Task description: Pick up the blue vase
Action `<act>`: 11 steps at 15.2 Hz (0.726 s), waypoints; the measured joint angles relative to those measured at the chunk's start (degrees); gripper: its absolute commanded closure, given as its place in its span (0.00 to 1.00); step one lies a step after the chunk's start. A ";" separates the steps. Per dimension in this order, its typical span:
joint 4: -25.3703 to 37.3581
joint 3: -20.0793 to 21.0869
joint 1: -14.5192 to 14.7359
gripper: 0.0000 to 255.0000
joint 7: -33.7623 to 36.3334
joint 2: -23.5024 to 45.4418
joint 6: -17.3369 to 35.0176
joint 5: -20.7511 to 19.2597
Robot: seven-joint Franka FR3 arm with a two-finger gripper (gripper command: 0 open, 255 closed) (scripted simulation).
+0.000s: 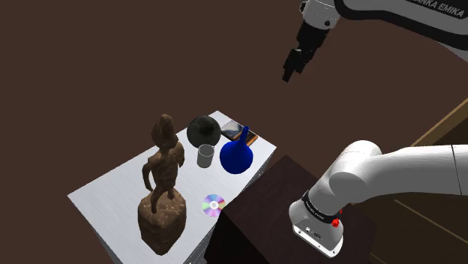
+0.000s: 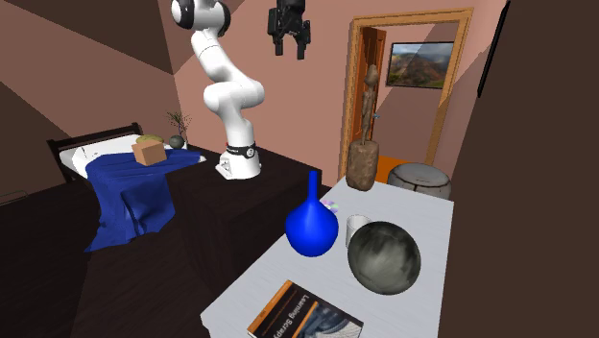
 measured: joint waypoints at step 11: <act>-11.08 -3.53 0.43 0.00 -2.37 6.80 16.53 0.28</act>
